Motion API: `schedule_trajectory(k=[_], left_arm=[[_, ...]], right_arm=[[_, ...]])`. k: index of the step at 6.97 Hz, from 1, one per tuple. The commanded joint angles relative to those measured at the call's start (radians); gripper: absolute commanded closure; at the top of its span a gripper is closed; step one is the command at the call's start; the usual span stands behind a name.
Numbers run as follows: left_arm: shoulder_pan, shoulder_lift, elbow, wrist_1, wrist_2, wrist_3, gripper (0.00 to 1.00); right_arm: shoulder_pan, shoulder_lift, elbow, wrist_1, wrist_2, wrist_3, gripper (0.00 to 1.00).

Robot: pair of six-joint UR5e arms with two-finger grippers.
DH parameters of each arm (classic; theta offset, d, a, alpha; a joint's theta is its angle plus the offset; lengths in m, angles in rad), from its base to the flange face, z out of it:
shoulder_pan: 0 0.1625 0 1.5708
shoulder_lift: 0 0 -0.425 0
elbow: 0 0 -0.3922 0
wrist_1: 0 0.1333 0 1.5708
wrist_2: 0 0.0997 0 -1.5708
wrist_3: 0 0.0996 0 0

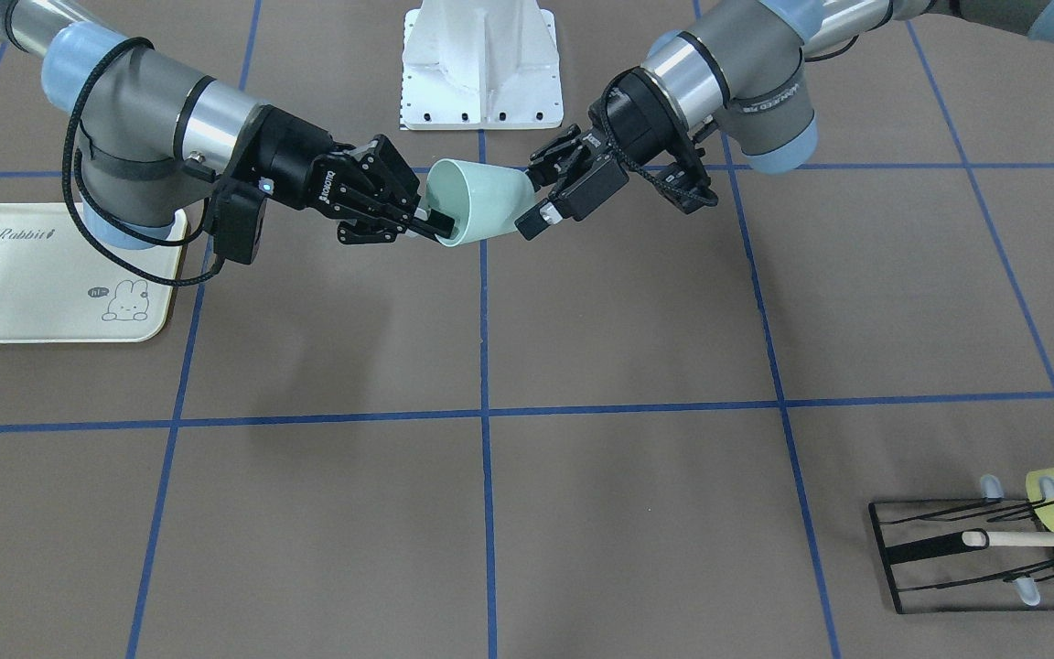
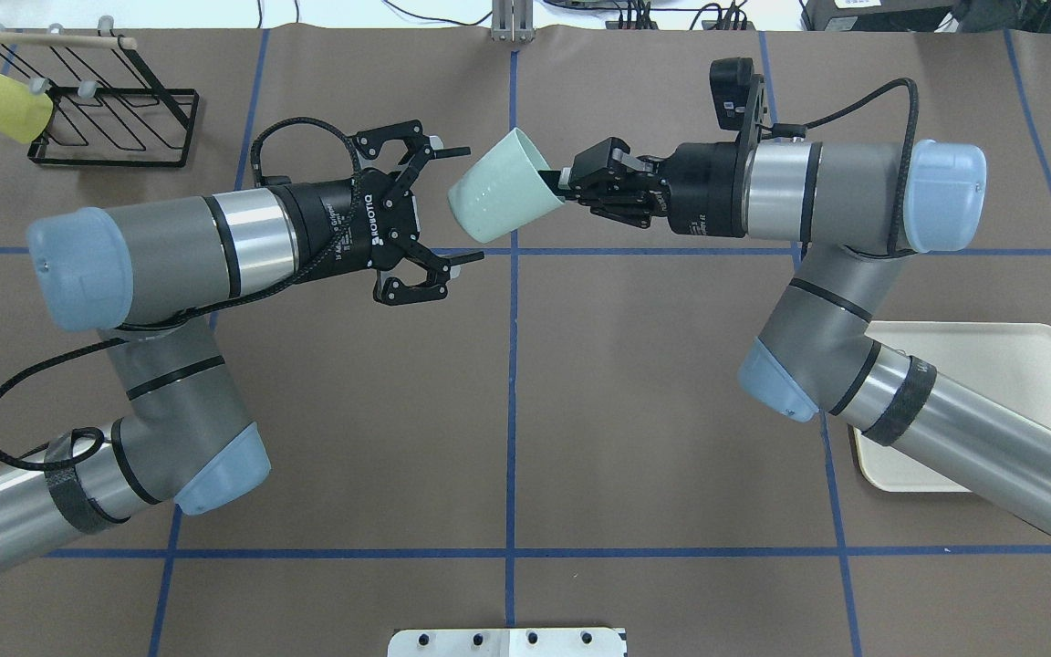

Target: Left arm grabs green cup and hands to right arm on tray

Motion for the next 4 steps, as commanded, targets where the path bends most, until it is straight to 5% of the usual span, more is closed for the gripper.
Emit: schedule_trajectory(k=[1,4], left_arm=[[-0.003,0.001,0.0,0.0,-0.003,0.002,0.0],[-0.007,0.0,0.001,0.001,-0.006,0.003,0.0]], right_arm=[[0.054,-0.007,-0.033,-0.002,-0.03,-0.019,1.0],[0.219,-0.036,-0.07,-0.072,-0.018,-0.184,1.0]])
